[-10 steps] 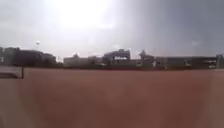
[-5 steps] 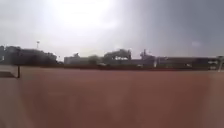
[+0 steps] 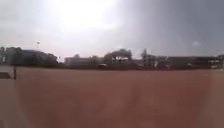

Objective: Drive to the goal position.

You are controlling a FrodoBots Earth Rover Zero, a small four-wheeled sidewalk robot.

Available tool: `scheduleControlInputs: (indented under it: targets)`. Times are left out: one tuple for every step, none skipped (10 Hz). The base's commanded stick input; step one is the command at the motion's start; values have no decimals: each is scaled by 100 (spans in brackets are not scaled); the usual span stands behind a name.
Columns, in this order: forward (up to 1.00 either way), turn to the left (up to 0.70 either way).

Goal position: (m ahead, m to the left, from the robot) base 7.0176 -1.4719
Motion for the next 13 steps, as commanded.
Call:
scheduleControlInputs:
  targets:
    - [70, 0]
    - [70, 0]
    - [70, 0]
    - [70, 0]
    - [70, 0]
    - [70, 0]
    - [70, 0]
    - [70, 0]
    - [70, 0]
    - [70, 0]
    - [70, 0]
    - [70, -4]
    - [70, -23]
